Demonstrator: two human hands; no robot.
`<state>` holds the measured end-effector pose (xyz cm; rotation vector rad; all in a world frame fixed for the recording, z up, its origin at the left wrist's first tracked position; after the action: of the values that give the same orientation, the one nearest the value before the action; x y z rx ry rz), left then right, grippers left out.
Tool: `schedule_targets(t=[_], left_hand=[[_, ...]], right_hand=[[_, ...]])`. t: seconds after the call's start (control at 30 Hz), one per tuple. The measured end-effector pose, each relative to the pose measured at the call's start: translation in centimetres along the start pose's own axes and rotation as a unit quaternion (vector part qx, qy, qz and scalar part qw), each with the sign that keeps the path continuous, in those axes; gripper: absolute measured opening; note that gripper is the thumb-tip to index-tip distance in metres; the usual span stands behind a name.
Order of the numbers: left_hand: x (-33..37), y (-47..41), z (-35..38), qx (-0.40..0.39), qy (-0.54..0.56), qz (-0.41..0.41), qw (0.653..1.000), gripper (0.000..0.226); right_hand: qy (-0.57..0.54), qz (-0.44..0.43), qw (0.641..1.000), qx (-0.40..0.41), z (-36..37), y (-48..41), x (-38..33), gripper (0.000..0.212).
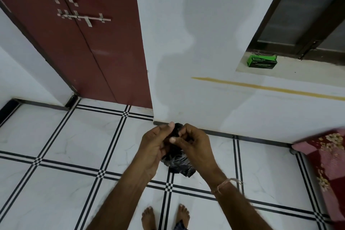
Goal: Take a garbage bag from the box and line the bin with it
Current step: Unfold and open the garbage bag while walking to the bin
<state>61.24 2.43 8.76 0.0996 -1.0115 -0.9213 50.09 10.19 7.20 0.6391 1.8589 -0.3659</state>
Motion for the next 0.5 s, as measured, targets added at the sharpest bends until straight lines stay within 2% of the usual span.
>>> schedule_targets(t=[0.1,0.17,0.27,0.4,0.5], left_hand=[[-0.1,-0.1,-0.2,0.012,0.005,0.0,1.0,0.015],[-0.2,0.0,-0.2,0.01,0.006,0.001,1.0,0.016],[-0.2,0.3,-0.1,0.008,-0.007,0.007,1.0,0.019],[-0.6,0.3,0.0,0.002,0.016,-0.016,1.0,0.022],[-1.1,0.1,0.0,-0.001,0.037,-0.032,0.999,0.017]], right_hand=[[-0.018,0.001,1.0,-0.02,-0.1,0.0,-0.2,0.02],[-0.066,0.004,0.997,-0.037,-0.2,0.3,-0.5,0.02],[-0.142,0.018,0.989,-0.035,-0.3,0.9,-1.1,0.034],[-0.161,0.043,0.986,-0.009,-0.5,0.8,-1.2,0.025],[-0.18,0.07,0.981,-0.005,-0.5,0.4,-0.4,0.028]])
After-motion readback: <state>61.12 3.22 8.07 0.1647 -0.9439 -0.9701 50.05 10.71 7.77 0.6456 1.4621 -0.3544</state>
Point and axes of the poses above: each hand's wrist, its own y-axis away from the middle knuckle, its own z-axis out of the palm, x = y × z, the point moved 5 cm from there along -y, towards the middle knuckle, and after that the axes turned 14 degrees about y, right-handed, at the moved point
